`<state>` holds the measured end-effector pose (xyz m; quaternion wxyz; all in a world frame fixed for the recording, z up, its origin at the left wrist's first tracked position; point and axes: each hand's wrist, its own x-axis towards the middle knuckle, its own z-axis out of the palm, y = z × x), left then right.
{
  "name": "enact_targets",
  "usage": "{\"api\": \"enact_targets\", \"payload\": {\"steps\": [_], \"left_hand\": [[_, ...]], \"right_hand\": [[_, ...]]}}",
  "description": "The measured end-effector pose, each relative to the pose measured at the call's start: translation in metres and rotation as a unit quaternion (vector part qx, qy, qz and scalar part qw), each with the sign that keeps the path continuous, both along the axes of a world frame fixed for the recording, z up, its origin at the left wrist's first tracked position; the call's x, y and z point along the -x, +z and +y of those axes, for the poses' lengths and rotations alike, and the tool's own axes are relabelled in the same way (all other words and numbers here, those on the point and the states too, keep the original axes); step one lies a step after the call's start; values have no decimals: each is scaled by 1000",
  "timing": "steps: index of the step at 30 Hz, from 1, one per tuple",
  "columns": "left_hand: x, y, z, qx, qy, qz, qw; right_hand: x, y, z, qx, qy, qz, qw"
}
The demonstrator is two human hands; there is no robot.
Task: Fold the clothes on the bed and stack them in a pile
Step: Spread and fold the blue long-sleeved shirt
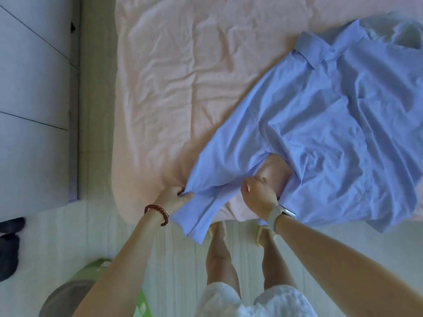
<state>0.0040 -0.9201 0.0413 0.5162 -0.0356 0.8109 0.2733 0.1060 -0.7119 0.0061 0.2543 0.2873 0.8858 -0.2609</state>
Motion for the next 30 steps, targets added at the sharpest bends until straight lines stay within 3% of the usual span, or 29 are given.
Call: {"api": "enact_targets", "payload": {"steps": [3, 6, 10, 15, 20, 23, 27, 30], "left_hand": [[-13, -1, 0, -40, 81, 14, 996], [-22, -4, -8, -79, 186, 1, 979], [-21, 7, -9, -127, 183, 5, 975], [-19, 14, -11, -155, 186, 23, 970], [-15, 13, -15, -138, 223, 62, 963], [-12, 15, -16, -123, 237, 72, 961], [-13, 25, -14, -128, 169, 23, 977], [-14, 31, -14, -90, 44, -40, 994]], "right_hand": [[3, 2, -10, 156, -287, -8, 945], [11, 4, -30, 265, -405, -25, 875], [27, 7, -53, 339, -437, -60, 831], [37, 18, -71, 426, -471, -33, 772], [22, 26, -69, 372, -513, 31, 773], [-3, 41, -64, 356, -547, 80, 753], [-35, 54, -57, 353, -594, 101, 716], [-46, 61, -53, 382, -591, 100, 703]]}}
